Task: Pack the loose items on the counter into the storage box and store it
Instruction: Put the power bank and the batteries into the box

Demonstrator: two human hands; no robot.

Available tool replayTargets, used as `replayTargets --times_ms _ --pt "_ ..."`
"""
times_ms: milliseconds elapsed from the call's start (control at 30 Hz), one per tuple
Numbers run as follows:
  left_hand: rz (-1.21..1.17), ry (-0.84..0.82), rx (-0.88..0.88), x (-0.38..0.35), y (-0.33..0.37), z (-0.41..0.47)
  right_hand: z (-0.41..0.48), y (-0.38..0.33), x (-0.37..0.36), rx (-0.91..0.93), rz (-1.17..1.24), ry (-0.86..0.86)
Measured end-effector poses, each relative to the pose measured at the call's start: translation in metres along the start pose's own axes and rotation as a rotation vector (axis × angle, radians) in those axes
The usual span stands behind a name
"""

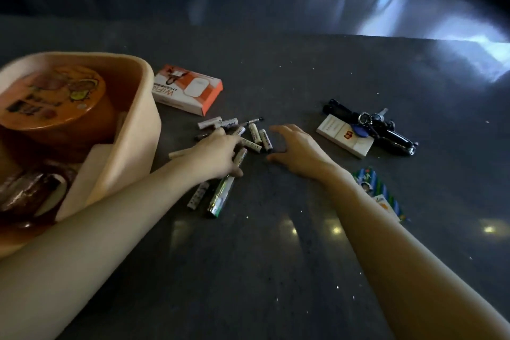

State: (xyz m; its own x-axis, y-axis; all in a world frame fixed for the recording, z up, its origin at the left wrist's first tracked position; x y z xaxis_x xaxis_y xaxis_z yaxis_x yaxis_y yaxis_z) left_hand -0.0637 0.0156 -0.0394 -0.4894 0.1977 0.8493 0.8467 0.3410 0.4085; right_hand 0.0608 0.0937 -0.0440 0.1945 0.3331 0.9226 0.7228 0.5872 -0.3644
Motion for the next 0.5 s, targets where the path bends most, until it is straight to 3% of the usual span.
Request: replayTargets --times_ms 500 --pt "-0.016 0.130 0.132 -0.006 -0.015 0.005 0.020 -0.028 -0.018 0.205 -0.011 -0.095"
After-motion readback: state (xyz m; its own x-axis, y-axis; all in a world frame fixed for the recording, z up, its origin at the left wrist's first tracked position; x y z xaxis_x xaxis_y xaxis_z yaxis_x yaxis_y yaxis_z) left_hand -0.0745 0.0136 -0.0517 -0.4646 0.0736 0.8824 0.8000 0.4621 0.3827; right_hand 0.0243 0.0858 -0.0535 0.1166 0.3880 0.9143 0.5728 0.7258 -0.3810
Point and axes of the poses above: each hand's wrist, its own z-axis towards the middle knuckle, its own x-axis out of the back of the hand, y = z × x, the point moved 7 cm from there along z, towards the middle knuckle, and after that the axes turned 9 degrees about -z, right-handed, at the moved point
